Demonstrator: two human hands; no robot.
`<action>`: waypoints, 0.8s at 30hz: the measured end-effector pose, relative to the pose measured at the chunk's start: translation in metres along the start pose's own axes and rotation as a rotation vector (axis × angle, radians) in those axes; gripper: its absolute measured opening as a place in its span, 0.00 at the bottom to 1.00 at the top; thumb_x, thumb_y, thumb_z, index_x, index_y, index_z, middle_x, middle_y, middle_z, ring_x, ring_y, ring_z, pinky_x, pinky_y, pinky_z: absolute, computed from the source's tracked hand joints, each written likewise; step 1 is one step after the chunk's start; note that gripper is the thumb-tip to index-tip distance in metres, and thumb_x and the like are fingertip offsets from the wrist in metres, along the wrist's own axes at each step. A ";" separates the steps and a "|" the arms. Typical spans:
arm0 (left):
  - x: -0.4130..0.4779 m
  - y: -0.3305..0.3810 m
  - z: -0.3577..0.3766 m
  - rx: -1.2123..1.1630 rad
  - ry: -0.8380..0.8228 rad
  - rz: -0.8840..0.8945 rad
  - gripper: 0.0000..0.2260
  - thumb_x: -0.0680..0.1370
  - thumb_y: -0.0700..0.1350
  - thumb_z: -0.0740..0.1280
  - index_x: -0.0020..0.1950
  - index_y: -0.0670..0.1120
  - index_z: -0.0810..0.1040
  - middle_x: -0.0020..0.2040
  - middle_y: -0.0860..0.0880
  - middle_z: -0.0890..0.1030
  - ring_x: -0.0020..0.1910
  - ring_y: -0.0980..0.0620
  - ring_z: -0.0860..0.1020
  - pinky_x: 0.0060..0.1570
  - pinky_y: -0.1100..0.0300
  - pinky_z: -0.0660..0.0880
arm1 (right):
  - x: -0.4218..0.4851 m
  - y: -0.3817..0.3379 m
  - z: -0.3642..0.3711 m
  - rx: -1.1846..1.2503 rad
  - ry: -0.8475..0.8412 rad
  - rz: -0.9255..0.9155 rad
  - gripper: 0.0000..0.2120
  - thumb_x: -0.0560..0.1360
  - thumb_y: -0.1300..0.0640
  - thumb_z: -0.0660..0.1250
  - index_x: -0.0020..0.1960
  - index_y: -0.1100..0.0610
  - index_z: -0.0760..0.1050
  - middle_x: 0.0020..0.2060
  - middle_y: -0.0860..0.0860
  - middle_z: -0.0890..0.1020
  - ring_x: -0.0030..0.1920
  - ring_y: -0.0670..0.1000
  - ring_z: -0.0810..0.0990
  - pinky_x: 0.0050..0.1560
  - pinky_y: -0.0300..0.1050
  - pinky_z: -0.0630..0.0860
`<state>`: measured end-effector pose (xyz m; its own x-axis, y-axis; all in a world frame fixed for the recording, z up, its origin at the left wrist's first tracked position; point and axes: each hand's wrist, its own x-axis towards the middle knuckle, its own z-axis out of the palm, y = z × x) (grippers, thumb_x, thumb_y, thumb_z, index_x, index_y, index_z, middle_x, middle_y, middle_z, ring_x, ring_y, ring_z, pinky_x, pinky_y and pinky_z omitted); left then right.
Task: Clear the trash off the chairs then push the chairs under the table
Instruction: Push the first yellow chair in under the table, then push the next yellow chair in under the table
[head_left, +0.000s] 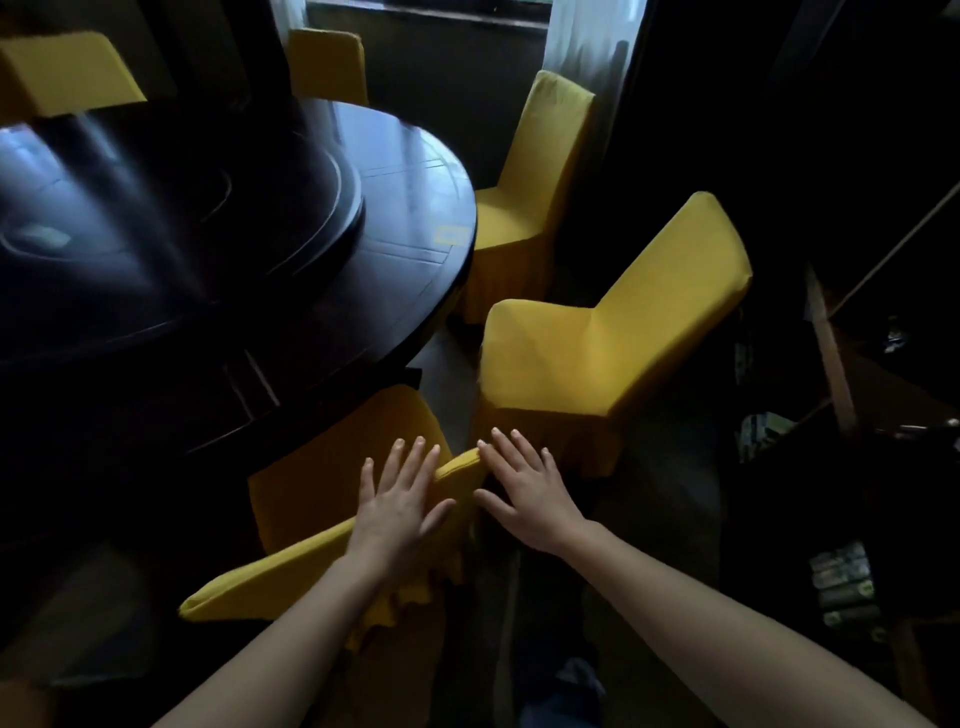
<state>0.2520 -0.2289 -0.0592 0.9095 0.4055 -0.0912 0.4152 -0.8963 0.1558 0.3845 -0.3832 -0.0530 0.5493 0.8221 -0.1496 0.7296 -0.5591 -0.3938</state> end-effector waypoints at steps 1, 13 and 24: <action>0.015 0.016 0.001 -0.003 0.007 0.024 0.30 0.77 0.65 0.44 0.73 0.57 0.34 0.76 0.53 0.36 0.73 0.51 0.31 0.69 0.46 0.31 | 0.000 0.017 -0.009 -0.009 0.008 0.039 0.30 0.79 0.39 0.51 0.77 0.45 0.46 0.78 0.46 0.44 0.76 0.49 0.38 0.74 0.59 0.40; 0.152 0.226 -0.020 -0.084 0.021 0.313 0.32 0.77 0.66 0.47 0.71 0.57 0.31 0.73 0.53 0.31 0.72 0.51 0.29 0.68 0.46 0.29 | -0.037 0.202 -0.103 -0.029 0.217 0.294 0.31 0.78 0.37 0.51 0.77 0.46 0.45 0.78 0.47 0.43 0.76 0.50 0.37 0.72 0.58 0.36; 0.205 0.324 -0.026 -0.075 -0.078 0.389 0.33 0.78 0.64 0.48 0.76 0.54 0.36 0.76 0.50 0.33 0.73 0.49 0.30 0.71 0.42 0.32 | -0.062 0.302 -0.142 0.063 0.286 0.421 0.30 0.79 0.39 0.52 0.77 0.45 0.46 0.78 0.47 0.43 0.76 0.49 0.38 0.72 0.56 0.37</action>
<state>0.5735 -0.4316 -0.0021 0.9961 0.0212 -0.0854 0.0432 -0.9634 0.2647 0.6283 -0.6177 -0.0341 0.8862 0.4598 -0.0567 0.3998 -0.8209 -0.4079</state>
